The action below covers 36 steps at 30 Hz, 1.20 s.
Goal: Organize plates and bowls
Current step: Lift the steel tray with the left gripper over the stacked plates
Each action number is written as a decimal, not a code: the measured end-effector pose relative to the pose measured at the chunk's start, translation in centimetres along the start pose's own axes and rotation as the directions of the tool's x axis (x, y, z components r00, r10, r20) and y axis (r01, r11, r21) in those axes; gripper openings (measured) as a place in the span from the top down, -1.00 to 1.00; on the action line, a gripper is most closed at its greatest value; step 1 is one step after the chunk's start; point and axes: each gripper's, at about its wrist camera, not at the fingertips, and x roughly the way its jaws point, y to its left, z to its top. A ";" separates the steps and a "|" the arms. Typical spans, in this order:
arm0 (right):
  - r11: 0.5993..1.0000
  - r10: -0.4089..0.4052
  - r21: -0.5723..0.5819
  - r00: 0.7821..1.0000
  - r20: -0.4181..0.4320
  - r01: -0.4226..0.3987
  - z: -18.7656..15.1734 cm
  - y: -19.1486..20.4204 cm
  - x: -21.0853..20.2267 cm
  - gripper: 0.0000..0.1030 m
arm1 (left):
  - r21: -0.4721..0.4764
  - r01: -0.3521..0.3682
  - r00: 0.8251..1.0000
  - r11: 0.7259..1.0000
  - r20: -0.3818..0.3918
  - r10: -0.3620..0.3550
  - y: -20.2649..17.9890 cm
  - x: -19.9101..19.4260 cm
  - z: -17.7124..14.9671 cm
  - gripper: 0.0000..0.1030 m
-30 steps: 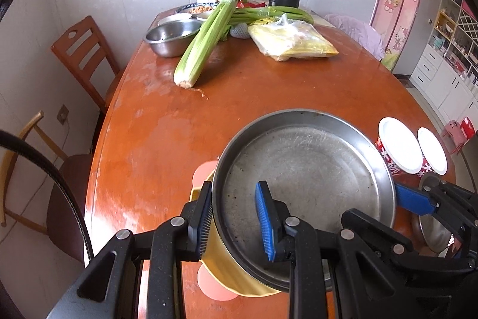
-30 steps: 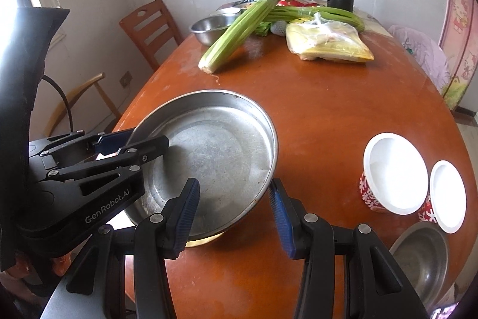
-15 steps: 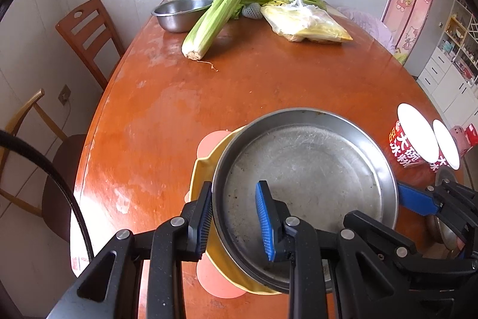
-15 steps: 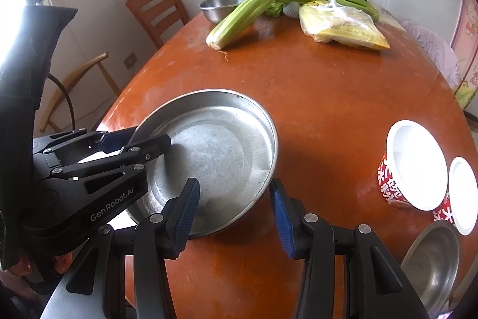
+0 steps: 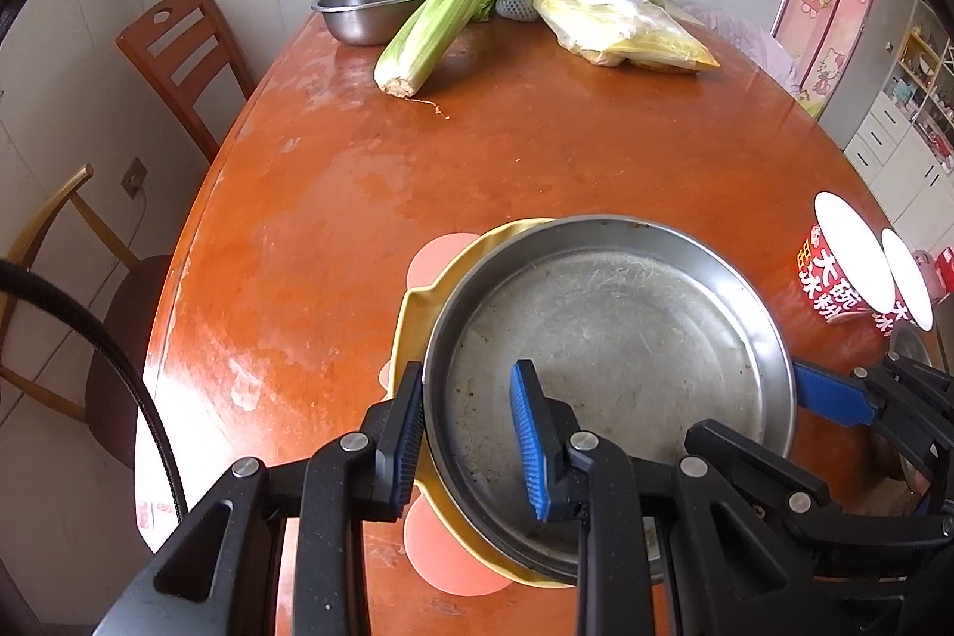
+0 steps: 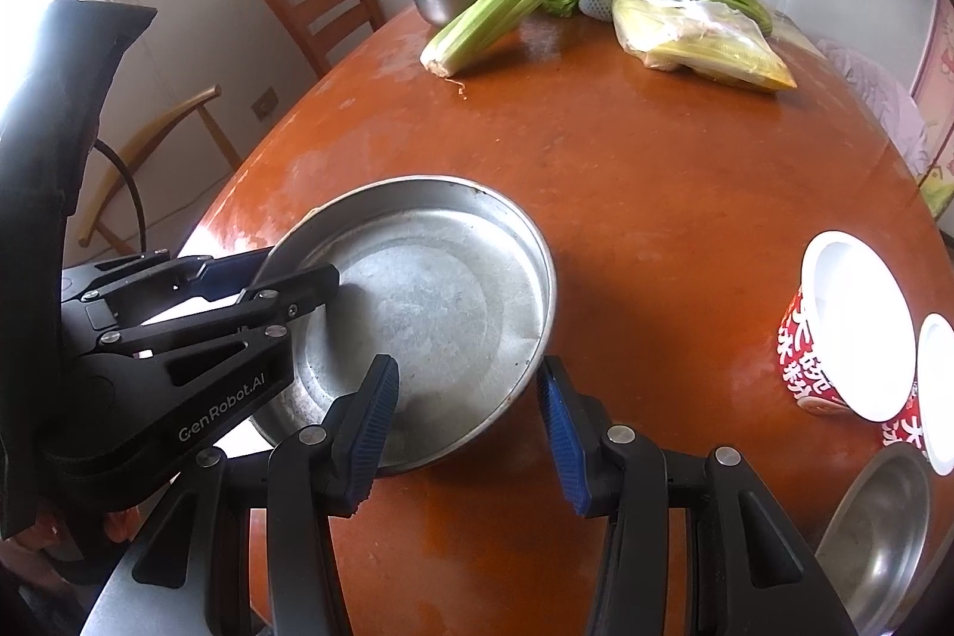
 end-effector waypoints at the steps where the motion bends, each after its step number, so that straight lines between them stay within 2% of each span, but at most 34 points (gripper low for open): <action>1: 1.000 0.000 -0.001 1.000 -0.001 0.000 0.0 0.1 0.1 0.03 | 0.000 0.000 1.000 1.000 -0.003 0.000 0.0 0.1 -0.1 0.46; 22: 0.999 -0.014 -0.039 1.000 -0.006 0.014 -0.2 0.6 1.2 0.03 | -0.017 0.015 1.000 1.000 -0.011 -0.016 0.8 0.3 -0.1 0.44; 36: 0.999 -0.006 -0.037 1.000 -0.014 0.006 -0.1 0.5 1.4 0.03 | 0.000 -0.012 1.000 1.000 0.005 0.012 0.6 -0.3 0.0 0.42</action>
